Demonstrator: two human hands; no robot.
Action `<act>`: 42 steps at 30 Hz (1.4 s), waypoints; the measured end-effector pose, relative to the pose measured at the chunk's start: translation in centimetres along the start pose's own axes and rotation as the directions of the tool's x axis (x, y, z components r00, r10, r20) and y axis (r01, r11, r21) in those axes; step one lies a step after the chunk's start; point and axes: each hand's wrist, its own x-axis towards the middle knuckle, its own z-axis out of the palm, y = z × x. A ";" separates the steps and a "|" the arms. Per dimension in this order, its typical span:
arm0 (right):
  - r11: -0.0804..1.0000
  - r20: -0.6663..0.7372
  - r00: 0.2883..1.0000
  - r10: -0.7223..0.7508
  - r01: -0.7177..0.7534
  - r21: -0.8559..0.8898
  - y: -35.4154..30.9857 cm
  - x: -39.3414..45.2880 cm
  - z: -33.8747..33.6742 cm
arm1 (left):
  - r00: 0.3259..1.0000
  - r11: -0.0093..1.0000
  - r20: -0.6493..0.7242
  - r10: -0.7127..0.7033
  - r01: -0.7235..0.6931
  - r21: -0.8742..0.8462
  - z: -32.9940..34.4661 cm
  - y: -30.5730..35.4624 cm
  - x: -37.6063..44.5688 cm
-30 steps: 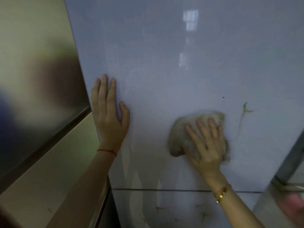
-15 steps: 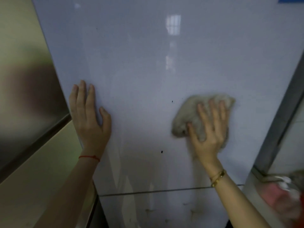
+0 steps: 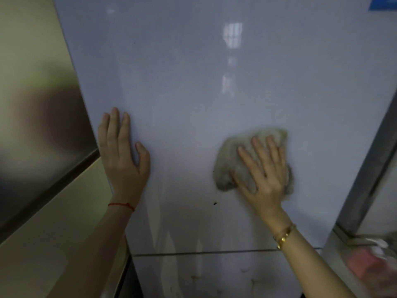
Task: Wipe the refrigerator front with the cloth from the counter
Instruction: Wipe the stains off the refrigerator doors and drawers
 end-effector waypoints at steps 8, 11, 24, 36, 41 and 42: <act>0.943 0.199 0.926 -0.321 0.292 0.162 -3.5 -3.8 2.2 | 1.000 1.000 0.014 0.002 -0.002 -0.001 0.0 -0.1 0.1; 0.913 0.283 0.869 -0.406 0.375 0.160 -1.7 -8.2 1.0 | 1.000 1.000 0.008 0.004 -0.004 -0.007 0.1 -0.2 0.1; 0.999 0.250 0.968 -0.023 0.029 -0.018 -0.8 -14.0 -1.1 | 1.000 1.000 -0.007 0.005 -0.005 0.008 0.1 0.0 0.0; 0.983 0.119 0.978 -0.171 0.162 0.084 -2.5 -3.5 1.7 | 1.000 1.000 0.007 0.000 0.000 0.000 0.1 -0.1 0.1; 0.967 0.122 0.961 -0.247 0.236 0.097 -1.6 -0.1 1.2 | 1.000 1.000 0.014 0.004 -0.004 -0.010 0.1 -0.2 0.1; 0.983 0.064 0.982 -0.176 0.172 0.062 -1.6 2.2 1.4 | 1.000 1.000 0.014 0.004 -0.004 -0.009 0.1 -0.3 0.1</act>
